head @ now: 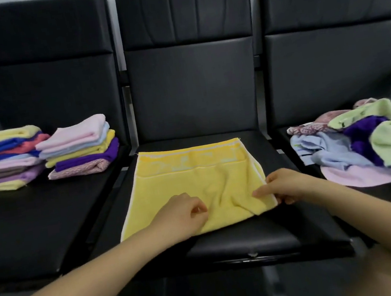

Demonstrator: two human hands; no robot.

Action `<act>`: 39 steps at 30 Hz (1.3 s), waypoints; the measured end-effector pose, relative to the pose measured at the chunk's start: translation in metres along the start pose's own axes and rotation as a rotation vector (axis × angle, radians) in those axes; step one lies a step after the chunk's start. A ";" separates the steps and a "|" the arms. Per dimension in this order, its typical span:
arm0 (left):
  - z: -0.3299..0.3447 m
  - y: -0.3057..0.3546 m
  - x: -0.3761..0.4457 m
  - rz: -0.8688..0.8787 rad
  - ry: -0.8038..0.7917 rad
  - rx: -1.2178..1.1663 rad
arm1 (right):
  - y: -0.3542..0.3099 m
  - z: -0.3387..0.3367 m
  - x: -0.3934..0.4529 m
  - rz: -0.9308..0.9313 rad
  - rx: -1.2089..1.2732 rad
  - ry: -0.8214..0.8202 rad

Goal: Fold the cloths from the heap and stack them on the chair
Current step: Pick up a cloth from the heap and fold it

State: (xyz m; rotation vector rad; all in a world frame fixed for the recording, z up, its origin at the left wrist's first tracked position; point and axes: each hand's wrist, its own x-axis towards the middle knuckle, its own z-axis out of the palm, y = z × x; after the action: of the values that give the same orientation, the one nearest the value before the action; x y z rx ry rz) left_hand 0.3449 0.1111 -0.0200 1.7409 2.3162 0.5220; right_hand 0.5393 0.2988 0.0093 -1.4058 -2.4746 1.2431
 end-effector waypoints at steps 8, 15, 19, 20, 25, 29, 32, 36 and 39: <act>0.027 -0.014 -0.028 0.118 0.074 0.130 | 0.019 0.005 -0.022 -0.364 0.197 -0.061; 0.026 -0.019 -0.028 0.106 0.082 0.128 | 0.038 -0.026 -0.031 -0.279 0.256 0.070; 0.024 -0.019 -0.032 0.146 0.023 0.173 | 0.047 -0.020 -0.030 -0.100 -0.115 0.065; 0.023 -0.020 -0.032 0.157 0.019 0.149 | 0.048 -0.019 -0.030 -0.075 -0.181 0.090; 0.011 -0.031 -0.032 0.245 0.143 0.090 | 0.043 -0.007 -0.034 -0.340 -0.420 0.294; 0.010 -0.031 -0.029 0.357 0.225 0.127 | 0.014 0.023 -0.037 -0.692 -0.415 0.148; 0.005 -0.026 -0.018 0.262 0.317 -0.009 | -0.006 0.052 -0.029 -0.753 -0.610 0.001; -0.010 -0.031 -0.004 0.251 0.268 0.173 | -0.026 0.066 -0.009 -0.764 -0.765 0.095; -0.023 -0.038 0.007 0.185 0.201 0.296 | -0.036 0.057 0.006 -0.707 -0.686 0.061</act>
State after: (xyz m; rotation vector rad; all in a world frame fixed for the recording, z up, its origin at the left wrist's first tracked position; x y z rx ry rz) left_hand 0.3011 0.1050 -0.0137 2.1431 2.4878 0.4174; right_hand 0.4880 0.2586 -0.0080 -0.4507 -3.0485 0.2191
